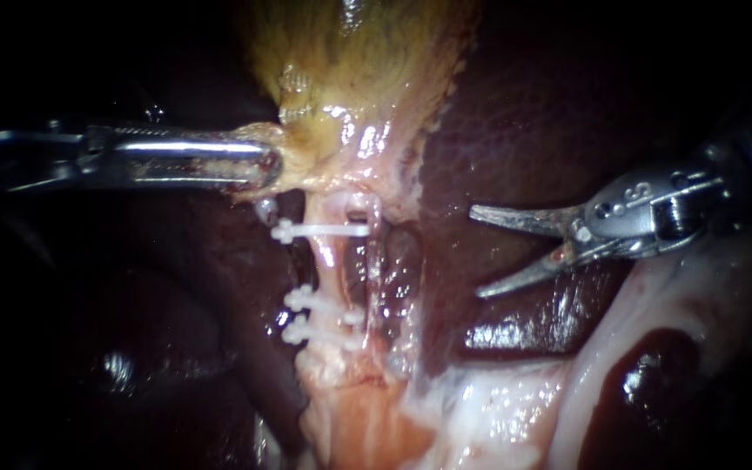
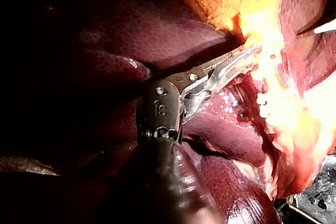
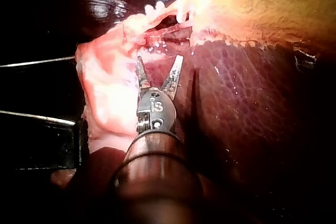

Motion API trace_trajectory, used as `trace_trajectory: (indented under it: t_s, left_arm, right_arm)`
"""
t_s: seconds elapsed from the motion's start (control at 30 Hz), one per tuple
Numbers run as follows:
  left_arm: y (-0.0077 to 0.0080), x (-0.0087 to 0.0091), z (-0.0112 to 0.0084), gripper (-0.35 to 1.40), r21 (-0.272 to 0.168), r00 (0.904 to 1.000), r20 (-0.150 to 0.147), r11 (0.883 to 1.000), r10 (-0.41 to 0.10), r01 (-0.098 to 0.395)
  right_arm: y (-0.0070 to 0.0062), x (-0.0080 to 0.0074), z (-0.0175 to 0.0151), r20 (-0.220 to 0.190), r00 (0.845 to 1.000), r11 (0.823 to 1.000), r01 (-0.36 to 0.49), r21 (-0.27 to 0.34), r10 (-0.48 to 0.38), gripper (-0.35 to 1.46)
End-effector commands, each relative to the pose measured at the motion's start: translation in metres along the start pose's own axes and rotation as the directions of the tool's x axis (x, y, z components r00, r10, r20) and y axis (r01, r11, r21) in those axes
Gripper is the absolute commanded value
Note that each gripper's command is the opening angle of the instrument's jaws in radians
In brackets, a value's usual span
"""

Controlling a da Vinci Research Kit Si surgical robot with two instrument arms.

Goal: Go to the cutting position left tube

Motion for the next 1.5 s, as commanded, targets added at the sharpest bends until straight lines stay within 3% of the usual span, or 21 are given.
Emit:
trace_trajectory:
  t_s: [0.03,0.17,0.3,0.43,0.57,0.7,0.83,1.0,1.3,1.5]
  left_arm:
    - [0.0000,0.0003,-0.0003,-0.35,-0.005,1.0000,0.000,1.000,-0.002,0.002]
    - [0.0005,0.0013,-0.0020,-0.35,-0.005,1.0000,0.005,1.000,-0.008,0.008]
    - [0.0014,0.0031,-0.0044,-0.35,-0.004,0.9996,-0.019,1.000,-0.021,0.021]
    - [0.0021,0.0038,-0.0055,-0.35,-0.002,0.9995,-0.029,1.000,-0.015,0.015]
    - [0.0021,0.0038,-0.0057,-0.35,-0.004,0.9994,-0.031,1.000,-0.015,0.015]
    - [0.0021,0.0038,-0.0059,-0.35,-0.002,0.9994,-0.032,1.000,-0.015,0.015]
    - [0.0020,0.0038,-0.0060,-0.35,-0.002,0.9994,-0.032,1.000,-0.015,0.015]
    - [0.0019,0.0039,-0.0060,-0.35,-0.001,0.9992,-0.035,1.000,-0.016,0.016]
    - [0.0019,0.0043,-0.0062,-0.35,-0.002,0.9992,-0.038,1.000,-0.013,0.013]
    - [0.0020,0.0043,-0.0062,-0.35,-0.002,0.9992,-0.038,1.000,-0.007,0.007]
  right_arm:
    - [0.0000,-0.0001,0.0000,0.000,1.000,1.000,0.000,0.000,0.000,1.43]
    - [0.0000,-0.0001,0.0000,0.000,1.000,1.000,0.000,0.000,0.000,1.43]
    - [0.0000,-0.0001,0.0001,0.000,1.000,1.000,0.000,0.003,0.000,1.43]
    - [0.0000,0.0000,0.0001,-0.001,1.000,1.000,-0.001,0.005,0.001,1.43]
    - [-0.0001,0.0002,0.0003,-0.003,1.000,1.000,-0.001,0.019,0.001,1.43]
    - [-0.0003,0.0011,0.0010,-0.014,1.000,0.997,0.004,0.072,-0.003,1.43]
    - [-0.0009,0.0030,0.0028,-0.020,0.996,0.978,-0.085,0.192,0.091,1.43]
    - [-0.0017,0.0046,0.0060,-0.020,0.990,0.962,-0.128,0.242,0.137,1.43]
    - [-0.0020,0.0047,0.0117,-0.027,0.979,0.931,-0.184,0.316,0.203,1.41]
    - [-0.0013,0.0040,0.0138,-0.022,0.979,0.927,-0.184,0.327,0.203,1.36]
